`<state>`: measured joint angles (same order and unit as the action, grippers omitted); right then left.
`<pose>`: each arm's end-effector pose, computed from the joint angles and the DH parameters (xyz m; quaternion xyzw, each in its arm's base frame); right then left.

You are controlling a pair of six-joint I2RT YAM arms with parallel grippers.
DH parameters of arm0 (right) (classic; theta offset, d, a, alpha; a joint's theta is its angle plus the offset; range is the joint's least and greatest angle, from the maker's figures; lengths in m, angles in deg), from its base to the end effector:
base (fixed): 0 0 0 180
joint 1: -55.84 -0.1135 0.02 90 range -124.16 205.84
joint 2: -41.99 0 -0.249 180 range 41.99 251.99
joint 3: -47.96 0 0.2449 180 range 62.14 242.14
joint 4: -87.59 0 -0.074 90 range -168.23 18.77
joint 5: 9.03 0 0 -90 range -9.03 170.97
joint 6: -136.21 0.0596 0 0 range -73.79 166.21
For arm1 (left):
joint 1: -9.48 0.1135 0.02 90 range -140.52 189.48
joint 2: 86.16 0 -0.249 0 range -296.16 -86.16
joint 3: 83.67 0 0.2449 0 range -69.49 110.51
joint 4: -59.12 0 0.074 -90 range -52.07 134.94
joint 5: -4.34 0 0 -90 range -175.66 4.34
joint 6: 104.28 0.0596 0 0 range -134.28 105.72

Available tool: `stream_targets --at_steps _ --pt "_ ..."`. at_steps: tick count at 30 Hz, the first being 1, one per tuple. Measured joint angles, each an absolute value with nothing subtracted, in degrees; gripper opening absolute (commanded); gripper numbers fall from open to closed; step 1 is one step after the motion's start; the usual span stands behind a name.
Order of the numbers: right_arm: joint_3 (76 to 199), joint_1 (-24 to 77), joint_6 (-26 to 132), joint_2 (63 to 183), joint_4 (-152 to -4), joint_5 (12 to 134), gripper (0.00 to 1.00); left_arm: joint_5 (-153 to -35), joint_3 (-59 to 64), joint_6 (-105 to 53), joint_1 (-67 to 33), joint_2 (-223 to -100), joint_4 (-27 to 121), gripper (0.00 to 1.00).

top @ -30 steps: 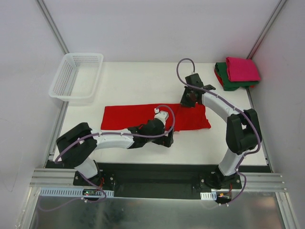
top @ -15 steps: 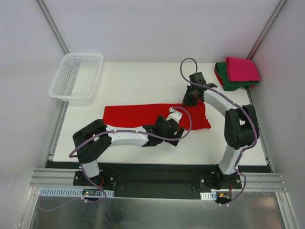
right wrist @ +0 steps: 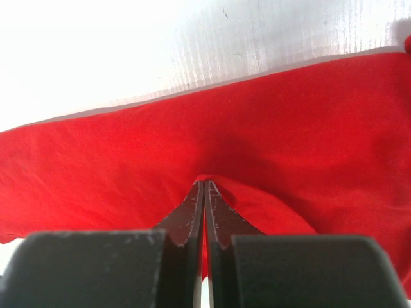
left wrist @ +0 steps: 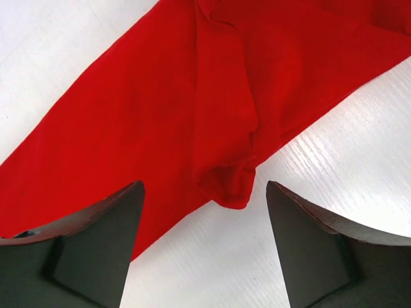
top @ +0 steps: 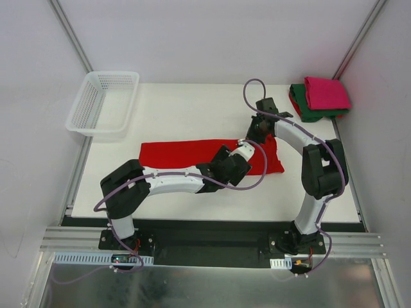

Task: Fold and stack the t-shirts
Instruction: Fold the other side of the tshirt into a rectangle

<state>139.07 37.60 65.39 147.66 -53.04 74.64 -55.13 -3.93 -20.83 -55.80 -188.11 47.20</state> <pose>0.3804 0.1323 0.1840 -0.0093 0.9495 0.1489 0.2759 0.1956 -0.3525 0.1942 0.3105 0.8033 -0.0767 0.5025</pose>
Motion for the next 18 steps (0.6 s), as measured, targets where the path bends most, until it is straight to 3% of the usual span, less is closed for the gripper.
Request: stream_targets --at_steps 15,18 --pt "139.07 38.76 65.17 147.88 -53.19 74.01 0.01 -57.93 -2.18 -16.35 -55.75 -191.93 47.7 0.71" --pt "139.07 38.78 65.17 147.9 -53.21 74.01 0.01 -58.3 -2.07 -16.31 -55.73 -191.93 47.87 0.55"
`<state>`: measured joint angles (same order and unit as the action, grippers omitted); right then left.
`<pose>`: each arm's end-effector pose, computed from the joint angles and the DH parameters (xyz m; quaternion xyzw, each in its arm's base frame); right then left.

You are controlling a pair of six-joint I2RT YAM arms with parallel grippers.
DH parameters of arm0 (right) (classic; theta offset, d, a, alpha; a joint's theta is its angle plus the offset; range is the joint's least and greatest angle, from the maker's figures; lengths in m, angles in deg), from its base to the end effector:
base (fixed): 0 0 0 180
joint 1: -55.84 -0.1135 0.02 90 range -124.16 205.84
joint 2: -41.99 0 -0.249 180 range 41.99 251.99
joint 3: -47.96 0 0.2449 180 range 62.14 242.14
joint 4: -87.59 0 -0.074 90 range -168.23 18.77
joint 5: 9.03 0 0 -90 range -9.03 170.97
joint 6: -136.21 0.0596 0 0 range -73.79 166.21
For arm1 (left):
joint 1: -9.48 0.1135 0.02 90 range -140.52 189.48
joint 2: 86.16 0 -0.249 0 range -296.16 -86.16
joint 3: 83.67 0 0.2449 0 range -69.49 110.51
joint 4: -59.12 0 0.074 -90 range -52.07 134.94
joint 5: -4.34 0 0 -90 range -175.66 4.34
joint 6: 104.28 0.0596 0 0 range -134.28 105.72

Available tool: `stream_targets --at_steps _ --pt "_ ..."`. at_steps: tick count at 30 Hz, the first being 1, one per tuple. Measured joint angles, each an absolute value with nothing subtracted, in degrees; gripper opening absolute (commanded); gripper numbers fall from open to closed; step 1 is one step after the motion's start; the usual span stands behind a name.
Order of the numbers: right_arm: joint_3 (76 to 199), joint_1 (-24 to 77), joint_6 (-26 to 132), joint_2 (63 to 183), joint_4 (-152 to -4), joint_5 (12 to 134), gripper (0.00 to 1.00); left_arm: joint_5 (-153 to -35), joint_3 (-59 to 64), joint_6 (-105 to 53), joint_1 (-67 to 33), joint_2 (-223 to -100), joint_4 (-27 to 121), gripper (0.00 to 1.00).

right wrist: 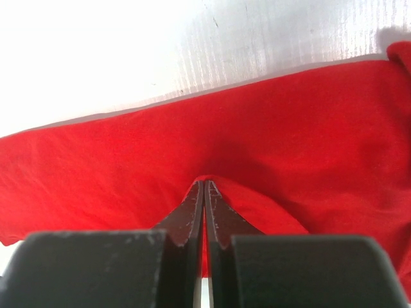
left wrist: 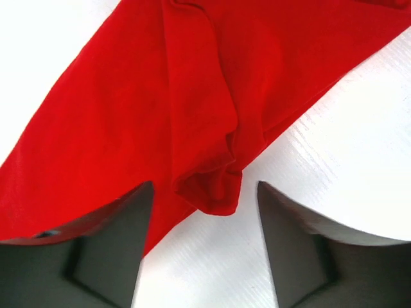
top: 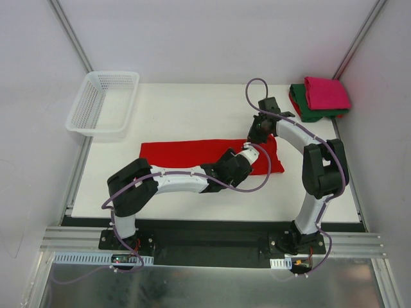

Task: Fold and stack the t-shirts
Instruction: Fold the other side of the tshirt into a rectangle

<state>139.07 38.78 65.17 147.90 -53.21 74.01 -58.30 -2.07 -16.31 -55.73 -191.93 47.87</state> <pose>0.3834 0.1252 0.1827 -0.0030 0.9495 0.1503 0.2755 0.1987 -0.3649 0.1793 0.3600 0.7923 -0.0716 0.4873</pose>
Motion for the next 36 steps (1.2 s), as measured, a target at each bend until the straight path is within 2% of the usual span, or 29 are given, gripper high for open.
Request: stream_targets --at_steps 1,5,10,12,13,15,18,21,26,33,35,36 --pt "139.07 38.8 65.15 147.92 -53.23 73.97 0.01 -58.41 -2.01 -16.28 -55.71 -191.93 47.92 0.43" --pt "139.07 38.89 65.15 148.18 -53.61 73.64 0.01 -58.65 -1.55 -15.93 -55.69 -191.96 48.55 0.21" --pt "139.07 39.08 65.06 148.8 -53.61 73.35 0.01 -58.87 -1.18 -15.58 -55.67 -192.09 49.14 0.08" --pt "139.07 39.17 65.02 148.84 -53.61 73.2 0.01 -59.18 -1.18 -15.5 -55.67 -192.2 49.19 0.09" --pt "139.07 39.17 65.02 148.84 -53.63 73.18 0.01 -59.38 -1.18 -15.5 -55.67 -192.24 49.21 0.16" --pt "139.07 39.26 65.02 148.84 -53.61 73.16 0.01 -59.68 -1.18 -15.45 -55.67 -192.35 49.19 0.39" --pt "139.07 39.28 64.99 148.84 -53.63 73.09 0.01 -59.83 -1.18 -15.61 -55.64 -192.37 49.36 0.46" --pt "139.07 39.37 64.99 148.84 -53.61 72.98 0.01 -59.92 -1.18 -15.74 -55.49 -192.37 49.65 0.49" --pt "139.07 39.5 64.97 148.88 -53.63 72.96 0.01 -60.14 -1.15 -15.78 -55.29 -192.52 50.28 0.49" --pt "139.07 39.81 64.95 148.88 -53.61 72.92 0.01 -61.6 0.22 -15.8 -55.29 -194.78 50.48 0.43" --pt "139.07 40.02 64.91 148.88 -53.61 72.92 0.01 -61.76 0.51 -15.82 -55.29 -195.41 50.67 0.37" --pt "139.07 40.13 64.91 148.88 -53.61 72.92 0.01 -61.91 0.57 -15.8 -55.29 -195.65 50.69 0.24"
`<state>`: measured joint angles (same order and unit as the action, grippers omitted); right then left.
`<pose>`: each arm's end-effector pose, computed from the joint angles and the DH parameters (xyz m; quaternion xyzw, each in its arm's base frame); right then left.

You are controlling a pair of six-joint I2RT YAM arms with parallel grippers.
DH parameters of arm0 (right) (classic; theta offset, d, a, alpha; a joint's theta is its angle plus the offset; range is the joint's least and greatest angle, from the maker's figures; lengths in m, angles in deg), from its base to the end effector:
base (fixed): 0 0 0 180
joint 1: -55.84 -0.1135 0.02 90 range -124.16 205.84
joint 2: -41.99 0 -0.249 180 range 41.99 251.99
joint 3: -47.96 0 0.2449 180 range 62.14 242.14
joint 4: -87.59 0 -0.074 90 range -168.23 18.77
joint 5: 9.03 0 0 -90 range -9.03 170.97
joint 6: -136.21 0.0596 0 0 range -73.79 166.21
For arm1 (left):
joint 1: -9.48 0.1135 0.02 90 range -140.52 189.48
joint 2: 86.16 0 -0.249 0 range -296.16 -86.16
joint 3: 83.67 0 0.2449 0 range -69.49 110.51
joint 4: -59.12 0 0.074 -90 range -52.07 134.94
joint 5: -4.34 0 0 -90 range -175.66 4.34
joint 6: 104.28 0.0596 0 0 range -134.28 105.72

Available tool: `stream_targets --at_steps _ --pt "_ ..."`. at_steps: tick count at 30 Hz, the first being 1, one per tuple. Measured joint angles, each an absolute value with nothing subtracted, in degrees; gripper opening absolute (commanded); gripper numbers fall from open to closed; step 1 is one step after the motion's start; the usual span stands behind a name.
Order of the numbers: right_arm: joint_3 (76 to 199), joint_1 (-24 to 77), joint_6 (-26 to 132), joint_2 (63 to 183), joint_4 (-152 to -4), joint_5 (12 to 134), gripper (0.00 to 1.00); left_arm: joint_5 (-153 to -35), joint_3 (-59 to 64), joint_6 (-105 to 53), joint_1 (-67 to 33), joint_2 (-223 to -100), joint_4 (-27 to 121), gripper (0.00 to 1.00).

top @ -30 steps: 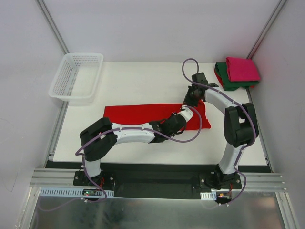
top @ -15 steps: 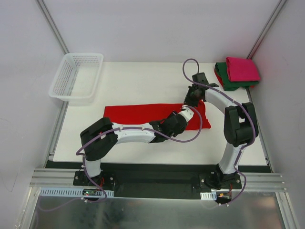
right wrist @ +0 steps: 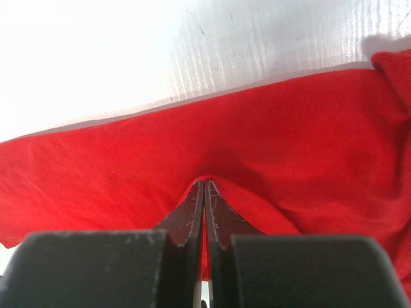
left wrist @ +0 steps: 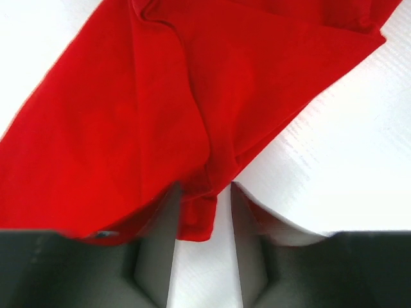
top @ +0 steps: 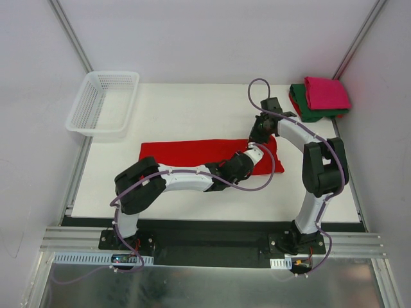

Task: Fold and stack the t-shirts
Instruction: Fold the other side of the tshirt into a rectangle

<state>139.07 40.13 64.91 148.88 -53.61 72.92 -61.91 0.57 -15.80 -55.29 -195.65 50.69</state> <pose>0.3877 0.1177 0.1768 0.0034 0.9505 0.1536 0.2701 0.2057 -0.3802 0.1725 0.3697 0.7856 -0.1006 0.4859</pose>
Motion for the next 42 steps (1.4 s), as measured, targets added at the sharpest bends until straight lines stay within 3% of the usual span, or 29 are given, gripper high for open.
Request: stream_targets --at_steps 3,6,29,30,33,37,42 --pt "139.07 40.29 64.8 148.88 -53.61 72.92 0.01 -62.48 0.57 -16.13 -55.27 -195.93 50.72 0.06" --pt "139.07 40.35 64.75 148.88 -53.61 72.92 0.01 -62.7 0.57 -16.07 -55.27 -195.96 50.74 0.02" --pt "138.61 40.4 64.56 148.88 -53.61 72.83 0.01 -62.48 -0.98 -14.21 -50.0 -188.85 51.55 0.0" --pt "138.59 40.4 64.56 148.88 -53.61 72.83 0.01 -62.48 -1.0 -14.12 -49.46 -188.85 51.7 0.04" --pt "138.52 40.4 64.54 148.88 -53.61 72.85 0.01 -62.7 -1.31 -13.9 -48.34 -188.85 51.68 0.36" --pt "138.52 40.4 64.51 148.88 -53.61 72.83 0.01 -63.55 -1.79 -13.77 -48.21 -188.85 51.7 0.65" --pt "138.5 40.46 64.51 148.88 -53.61 72.81 0.01 -65.47 -1.98 -15.72 -48.28 -188.85 51.7 0.66"
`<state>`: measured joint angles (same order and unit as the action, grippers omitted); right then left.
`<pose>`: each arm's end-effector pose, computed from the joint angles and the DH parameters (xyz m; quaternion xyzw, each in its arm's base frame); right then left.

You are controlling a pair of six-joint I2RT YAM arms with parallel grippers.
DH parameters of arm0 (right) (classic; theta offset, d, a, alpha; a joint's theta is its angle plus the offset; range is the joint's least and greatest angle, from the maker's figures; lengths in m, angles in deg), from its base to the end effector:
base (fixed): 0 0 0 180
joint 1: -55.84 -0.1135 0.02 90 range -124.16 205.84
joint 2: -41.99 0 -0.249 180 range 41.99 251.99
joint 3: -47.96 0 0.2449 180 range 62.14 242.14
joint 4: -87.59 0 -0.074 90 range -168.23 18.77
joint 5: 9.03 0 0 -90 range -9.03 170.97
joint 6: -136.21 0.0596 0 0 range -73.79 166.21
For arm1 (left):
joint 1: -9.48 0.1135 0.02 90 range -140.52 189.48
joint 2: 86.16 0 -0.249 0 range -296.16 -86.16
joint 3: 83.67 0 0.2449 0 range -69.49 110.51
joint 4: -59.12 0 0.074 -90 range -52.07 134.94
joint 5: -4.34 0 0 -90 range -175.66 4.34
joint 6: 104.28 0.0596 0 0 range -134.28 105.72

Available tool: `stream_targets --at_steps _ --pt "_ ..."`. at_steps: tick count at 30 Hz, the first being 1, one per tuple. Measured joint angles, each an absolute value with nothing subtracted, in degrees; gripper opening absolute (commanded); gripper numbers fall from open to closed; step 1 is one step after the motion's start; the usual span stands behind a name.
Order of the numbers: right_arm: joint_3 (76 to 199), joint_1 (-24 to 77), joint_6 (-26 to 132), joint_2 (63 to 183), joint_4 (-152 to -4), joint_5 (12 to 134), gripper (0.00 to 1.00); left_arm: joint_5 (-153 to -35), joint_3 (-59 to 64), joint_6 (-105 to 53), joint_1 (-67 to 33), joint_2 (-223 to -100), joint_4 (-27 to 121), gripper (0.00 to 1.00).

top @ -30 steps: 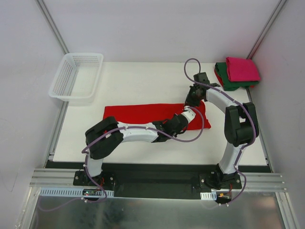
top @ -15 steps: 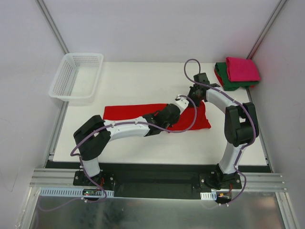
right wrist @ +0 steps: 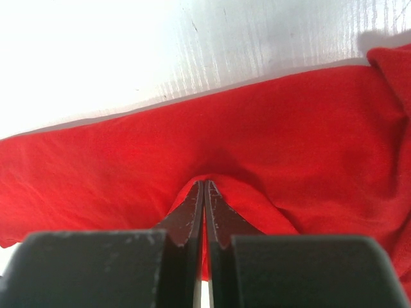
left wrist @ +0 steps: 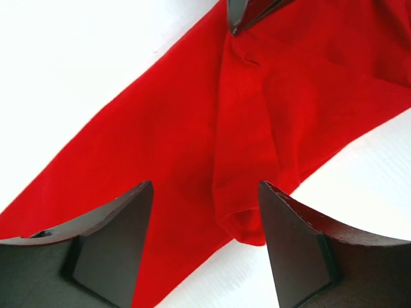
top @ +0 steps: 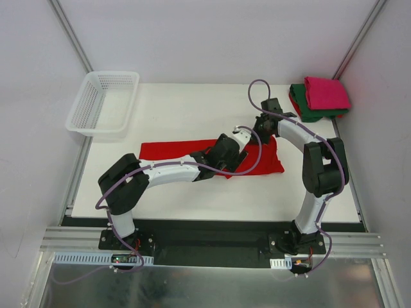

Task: Fold and stack the t-shirts
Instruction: Fold the other side of the tshirt into a rectangle

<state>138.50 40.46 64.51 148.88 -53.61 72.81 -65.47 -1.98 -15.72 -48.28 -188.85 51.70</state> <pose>0.3866 0.1151 0.1737 0.0029 0.9519 0.1515 0.2662 0.2402 -0.3423 0.2068 0.3200 0.7880 -0.1180 0.5126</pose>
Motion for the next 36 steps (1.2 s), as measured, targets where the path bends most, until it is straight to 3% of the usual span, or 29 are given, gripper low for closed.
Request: stream_targets --at_steps 13,27,32,36 --pt "138.5 40.55 64.51 148.88 -53.61 72.76 0.01 -67.75 -2.73 -18.12 -52.15 -189.35 51.74 0.62" --pt "138.5 40.77 64.51 148.88 -53.61 72.59 0.01 -68.25 -2.79 -18.32 -52.95 -193.68 52.09 0.5" --pt "138.39 40.88 64.51 148.88 -53.58 72.57 0.01 -68.1 -2.79 -18.12 -52.95 -194.38 52.27 0.23" --pt "138.33 41.07 64.49 148.88 -53.61 72.57 0.01 -67.62 -2.79 -17.92 -52.93 -194.64 52.46 0.11"
